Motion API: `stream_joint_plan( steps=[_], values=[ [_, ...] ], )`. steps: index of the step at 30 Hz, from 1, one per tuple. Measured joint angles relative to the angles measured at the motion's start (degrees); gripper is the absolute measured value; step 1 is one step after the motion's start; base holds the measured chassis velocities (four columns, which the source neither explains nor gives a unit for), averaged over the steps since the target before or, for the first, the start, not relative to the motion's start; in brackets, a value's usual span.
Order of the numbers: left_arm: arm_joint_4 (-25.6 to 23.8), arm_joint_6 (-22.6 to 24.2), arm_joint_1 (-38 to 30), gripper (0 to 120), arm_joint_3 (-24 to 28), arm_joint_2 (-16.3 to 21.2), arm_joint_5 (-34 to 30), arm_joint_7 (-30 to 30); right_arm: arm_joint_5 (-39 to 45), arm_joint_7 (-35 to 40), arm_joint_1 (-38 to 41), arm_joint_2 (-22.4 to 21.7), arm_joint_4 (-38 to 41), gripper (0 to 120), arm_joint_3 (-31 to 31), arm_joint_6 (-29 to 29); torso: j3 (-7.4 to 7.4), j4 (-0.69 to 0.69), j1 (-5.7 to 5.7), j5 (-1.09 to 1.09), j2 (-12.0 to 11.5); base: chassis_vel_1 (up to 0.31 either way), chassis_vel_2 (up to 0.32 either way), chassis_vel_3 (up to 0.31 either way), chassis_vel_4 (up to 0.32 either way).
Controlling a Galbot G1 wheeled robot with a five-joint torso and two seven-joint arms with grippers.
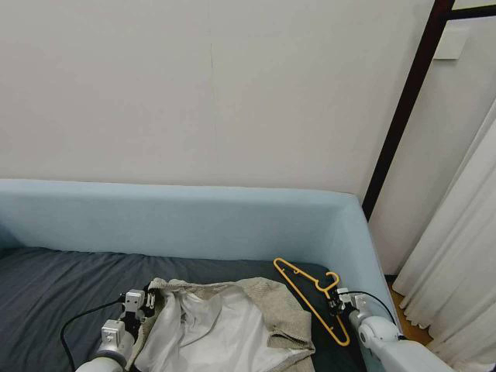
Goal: Pick up the clothes from the sofa and hang them on the clothes hanger.
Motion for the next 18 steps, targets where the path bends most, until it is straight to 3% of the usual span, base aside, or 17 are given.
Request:
stream_joint_plan(
  steps=[7,11,18],
  values=[
    [-0.5,0.0,0.3,2,0.2,0.4,0.1,0.1,-6.2,3.0,-1.7,-2.0,11.5,4,1.2,3.2,0.00,0.01,0.00,0.00,0.0,0.000,0.000,0.000,0.000],
    [-0.9,0.2,-0.6,2,0.9,0.8,-0.1,0.2,-16.6,3.5,-8.3,-6.9,23.5,4,3.0,7.3,0.00,-0.02,0.00,0.00,0.0,0.000,0.000,0.000,0.000],
    [-2.5,1.0,-1.0,2,1.5,1.8,-1.1,0.2,-28.2,6.0,-17.9,-11.2,34.0,4,6.6,10.4,0.00,-0.01,-0.01,0.01,0.0,0.000,0.000,0.000,0.000]
  ],
)
